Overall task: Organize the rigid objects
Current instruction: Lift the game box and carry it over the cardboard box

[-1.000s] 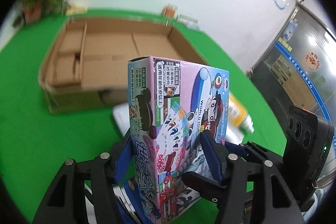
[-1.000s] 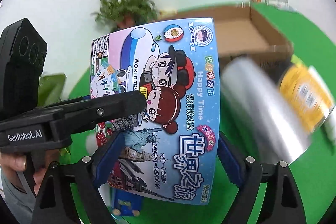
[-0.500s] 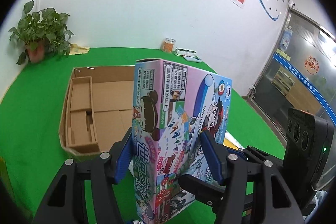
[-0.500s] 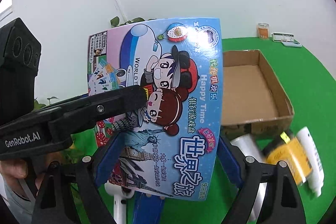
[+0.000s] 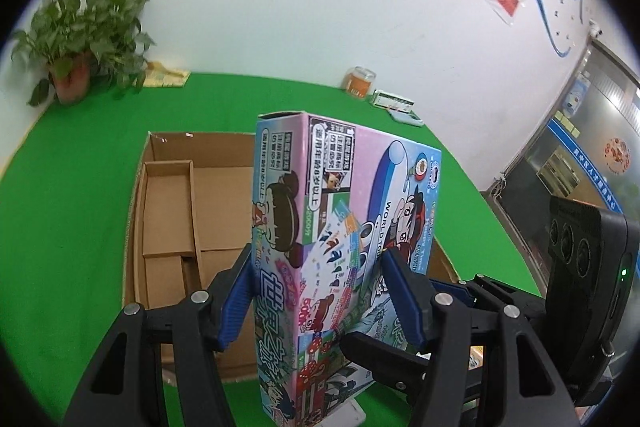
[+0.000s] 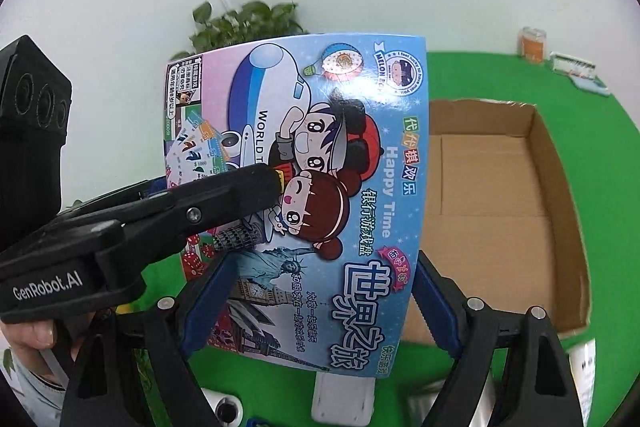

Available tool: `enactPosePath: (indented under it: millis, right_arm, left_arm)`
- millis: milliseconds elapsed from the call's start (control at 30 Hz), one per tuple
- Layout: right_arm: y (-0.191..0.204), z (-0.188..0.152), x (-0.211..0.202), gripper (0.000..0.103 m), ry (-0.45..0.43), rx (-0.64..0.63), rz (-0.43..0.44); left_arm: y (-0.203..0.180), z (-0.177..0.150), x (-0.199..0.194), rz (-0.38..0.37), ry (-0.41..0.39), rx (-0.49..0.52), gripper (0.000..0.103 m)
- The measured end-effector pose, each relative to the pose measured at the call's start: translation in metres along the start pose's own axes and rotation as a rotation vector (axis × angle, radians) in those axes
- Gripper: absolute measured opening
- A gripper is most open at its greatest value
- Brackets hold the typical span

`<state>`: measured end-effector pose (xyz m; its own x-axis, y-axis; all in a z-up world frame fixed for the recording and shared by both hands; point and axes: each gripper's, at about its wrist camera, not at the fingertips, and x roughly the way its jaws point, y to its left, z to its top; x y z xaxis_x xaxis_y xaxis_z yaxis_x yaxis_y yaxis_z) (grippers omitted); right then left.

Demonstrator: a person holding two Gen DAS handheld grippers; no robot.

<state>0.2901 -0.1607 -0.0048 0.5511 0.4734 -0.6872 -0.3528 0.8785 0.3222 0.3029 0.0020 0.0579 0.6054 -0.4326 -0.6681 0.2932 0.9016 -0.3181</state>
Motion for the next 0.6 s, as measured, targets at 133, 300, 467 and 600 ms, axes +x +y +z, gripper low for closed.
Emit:
enactPosePath:
  millis: [133, 300, 467, 600]
  right_arm:
    - [0.000, 0.019, 0.026, 0.084, 0.041, 0.012, 0.005]
    - [-0.016, 0.041, 0.077, 0.084, 0.087, 0.042, 0.020]
    - [-0.038, 0.038, 0.121, 0.084, 0.157, 0.078, 0.036]
    - [-0.051, 0.029, 0.151, 0.082, 0.203, 0.108, 0.050]
  left_arm:
    - [0.012, 0.005, 0.019, 0.010, 0.028, -0.025, 0.061]
    - [0.027, 0.008, 0.045, 0.027, 0.074, -0.039, 0.061]
    - [0.039, 0.000, 0.072, 0.050, 0.141, -0.055, 0.061]
    - [0.051, -0.007, 0.094, 0.081, 0.190, -0.073, 0.061]
